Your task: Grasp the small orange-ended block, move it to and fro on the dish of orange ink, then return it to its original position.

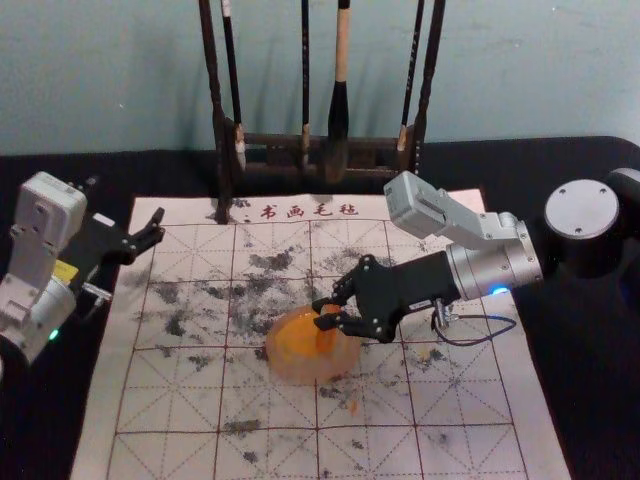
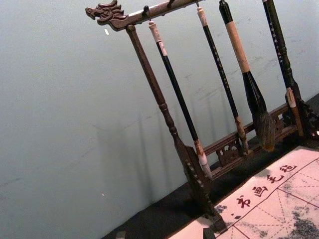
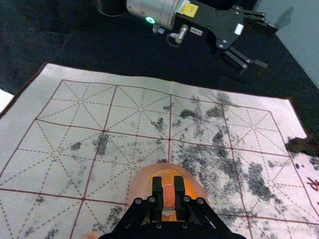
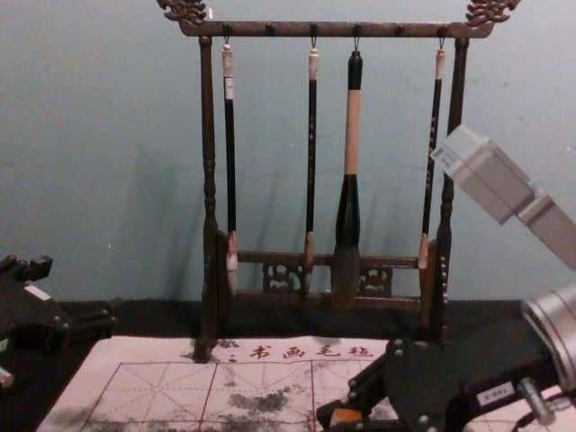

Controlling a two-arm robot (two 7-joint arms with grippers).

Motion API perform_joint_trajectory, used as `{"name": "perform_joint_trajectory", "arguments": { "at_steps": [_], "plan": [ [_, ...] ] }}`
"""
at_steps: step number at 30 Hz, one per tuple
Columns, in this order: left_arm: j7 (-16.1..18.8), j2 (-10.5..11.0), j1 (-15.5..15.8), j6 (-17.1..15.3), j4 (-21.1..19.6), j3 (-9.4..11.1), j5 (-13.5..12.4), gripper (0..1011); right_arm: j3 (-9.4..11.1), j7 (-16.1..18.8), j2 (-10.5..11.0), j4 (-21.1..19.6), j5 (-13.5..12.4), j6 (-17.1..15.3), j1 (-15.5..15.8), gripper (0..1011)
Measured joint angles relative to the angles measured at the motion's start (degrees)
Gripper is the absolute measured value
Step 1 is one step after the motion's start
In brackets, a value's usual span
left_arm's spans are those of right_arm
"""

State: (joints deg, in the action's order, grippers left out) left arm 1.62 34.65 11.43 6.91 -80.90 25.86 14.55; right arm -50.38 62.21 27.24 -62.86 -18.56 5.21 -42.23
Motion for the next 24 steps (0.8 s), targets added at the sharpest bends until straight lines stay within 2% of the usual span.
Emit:
{"name": "perform_joint_trajectory", "arguments": {
  "at_steps": [9,24],
  "plan": [
    [0.0,0.0,0.0,0.0,0.0,0.0,0.0,1001,-0.6,0.6,0.0,-0.6,-0.2,0.1,0.1,133],
    [0.0,0.0,0.0,0.0,0.0,0.0,0.0,1001,-1.3,0.9,-2.5,2.5,-0.4,1.2,-1.0,133]
  ]
}}
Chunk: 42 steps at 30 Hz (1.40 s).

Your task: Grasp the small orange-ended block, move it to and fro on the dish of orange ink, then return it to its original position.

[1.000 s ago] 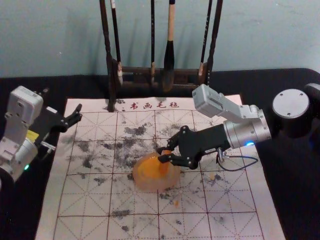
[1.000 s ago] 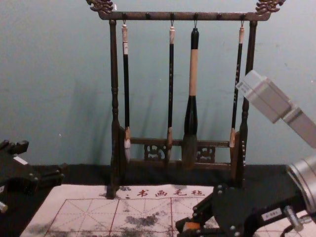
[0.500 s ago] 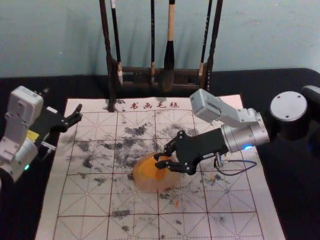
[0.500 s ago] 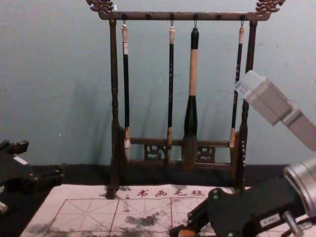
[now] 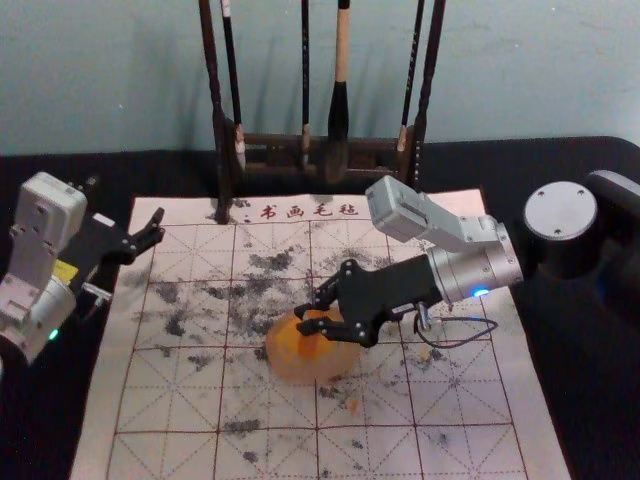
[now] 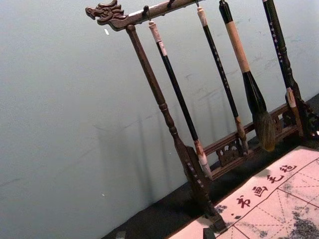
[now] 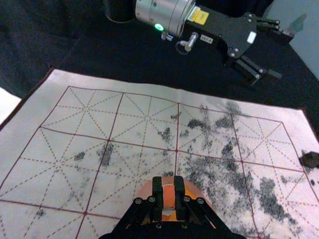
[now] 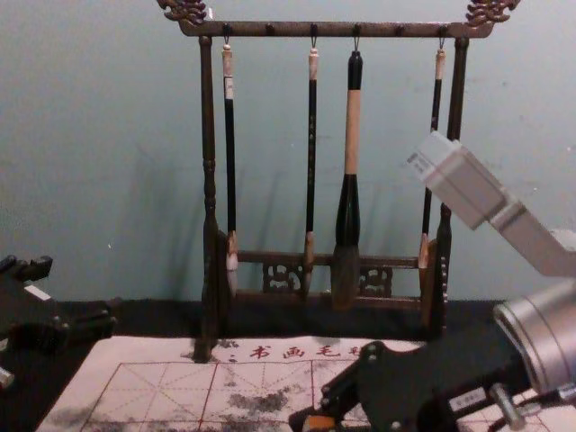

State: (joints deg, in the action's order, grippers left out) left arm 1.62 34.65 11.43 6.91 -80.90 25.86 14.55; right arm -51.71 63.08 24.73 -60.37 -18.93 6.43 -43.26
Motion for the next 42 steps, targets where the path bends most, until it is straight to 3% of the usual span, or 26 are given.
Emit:
{"name": "perform_joint_trajectory", "arguments": {
  "at_steps": [27,42],
  "plan": [
    [0.0,0.0,0.0,0.0,0.0,0.0,0.0,1001,-0.2,0.5,-4.1,6.4,0.4,2.0,-2.4,133],
    [0.0,0.0,0.0,0.0,0.0,0.0,0.0,1001,0.5,-0.4,-3.8,6.9,1.2,2.0,-2.5,133]
  ]
}}
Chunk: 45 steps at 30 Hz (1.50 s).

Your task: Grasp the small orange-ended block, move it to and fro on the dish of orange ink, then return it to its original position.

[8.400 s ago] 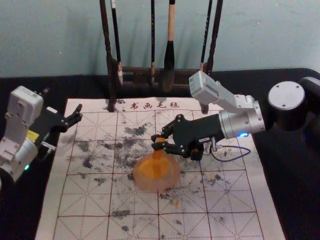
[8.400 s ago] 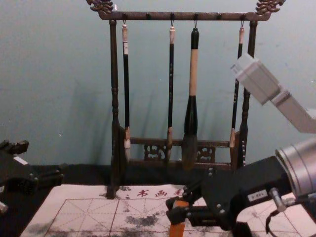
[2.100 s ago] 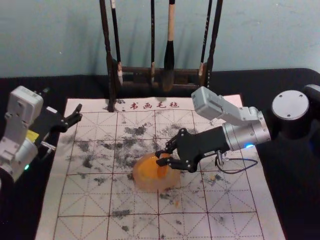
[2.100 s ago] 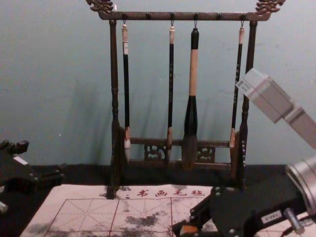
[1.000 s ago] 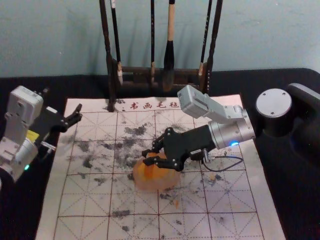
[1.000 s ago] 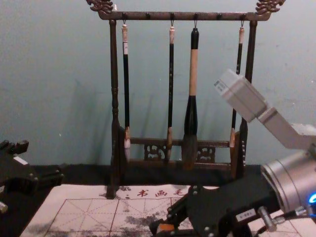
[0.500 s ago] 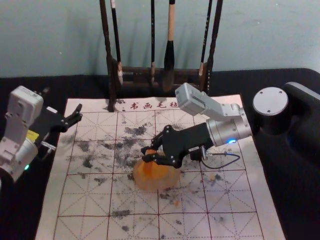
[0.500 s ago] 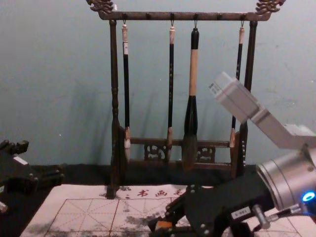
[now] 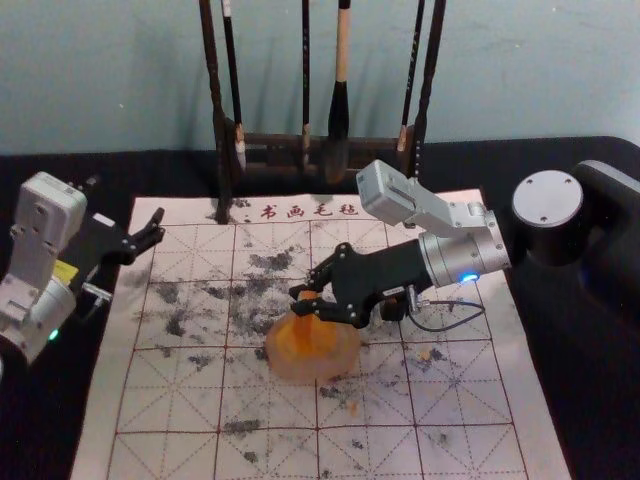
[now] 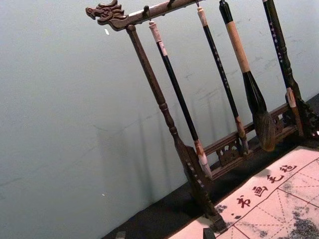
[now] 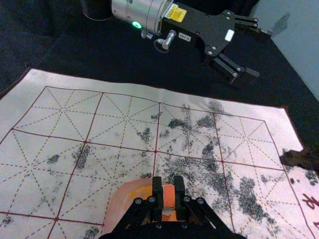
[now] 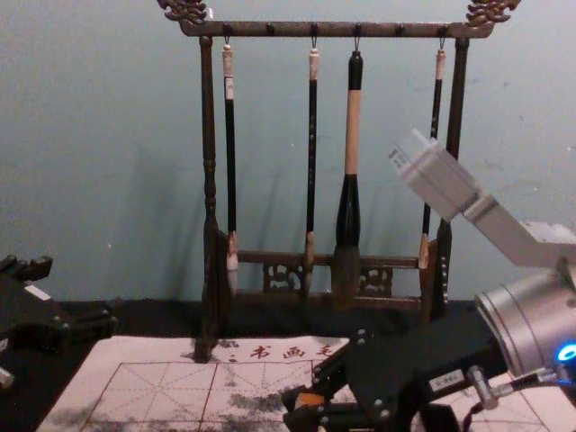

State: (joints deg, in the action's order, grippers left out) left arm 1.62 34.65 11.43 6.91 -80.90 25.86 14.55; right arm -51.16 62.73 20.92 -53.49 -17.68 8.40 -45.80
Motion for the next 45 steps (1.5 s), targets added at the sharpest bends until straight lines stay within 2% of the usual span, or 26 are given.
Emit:
{"name": "perform_joint_trajectory", "arguments": {
  "at_steps": [32,45],
  "plan": [
    [0.0,0.0,0.0,0.0,0.0,0.0,0.0,1001,1.4,-1.6,3.7,-4.7,0.4,-1.9,2.0,133],
    [0.0,0.0,0.0,0.0,0.0,0.0,0.0,1001,1.3,-1.4,5.1,-6.9,0.1,-2.4,2.9,133]
  ]
}}
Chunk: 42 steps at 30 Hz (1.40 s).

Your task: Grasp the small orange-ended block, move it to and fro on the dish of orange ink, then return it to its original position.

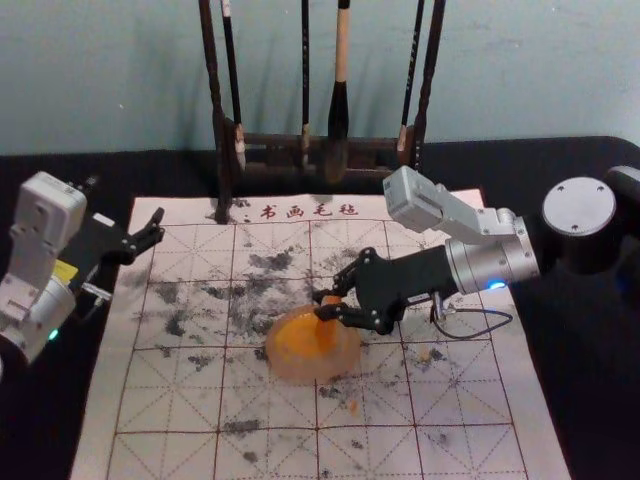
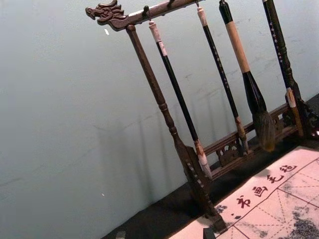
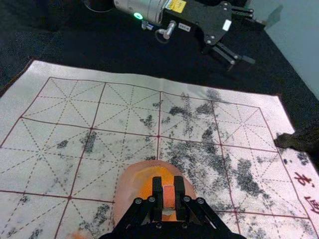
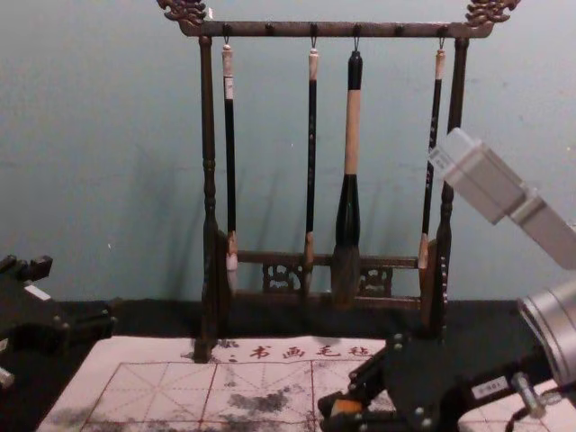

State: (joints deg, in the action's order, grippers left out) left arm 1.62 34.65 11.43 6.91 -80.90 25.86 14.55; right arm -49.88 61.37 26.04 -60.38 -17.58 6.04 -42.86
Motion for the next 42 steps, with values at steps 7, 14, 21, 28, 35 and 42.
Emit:
{"name": "perform_joint_trajectory", "arguments": {
  "at_steps": [7,14,21,28,35,42],
  "plan": [
    [0.0,0.0,0.0,0.0,0.0,0.0,0.0,1001,-0.2,0.2,0.5,-0.9,-0.2,-0.2,0.4,133],
    [0.0,0.0,0.0,0.0,0.0,0.0,0.0,1001,-0.6,0.5,0.6,-1.9,-0.6,-0.4,0.8,133],
    [0.0,0.0,0.0,0.0,0.0,0.0,0.0,1001,-1.0,0.8,0.1,-2.0,-0.9,-0.3,0.8,133],
    [0.0,0.0,0.0,0.0,0.0,0.0,0.0,1001,-1.3,1.1,-1.0,-0.9,-1.0,0.2,0.2,133],
    [0.0,0.0,0.0,0.0,0.0,0.0,0.0,1001,-1.8,1.4,-2.4,1.0,-0.9,1.0,-0.6,133],
    [0.0,0.0,0.0,0.0,0.0,0.0,0.0,1001,-2.0,1.6,-3.8,3.2,-0.7,1.7,-1.5,133]
  ]
}}
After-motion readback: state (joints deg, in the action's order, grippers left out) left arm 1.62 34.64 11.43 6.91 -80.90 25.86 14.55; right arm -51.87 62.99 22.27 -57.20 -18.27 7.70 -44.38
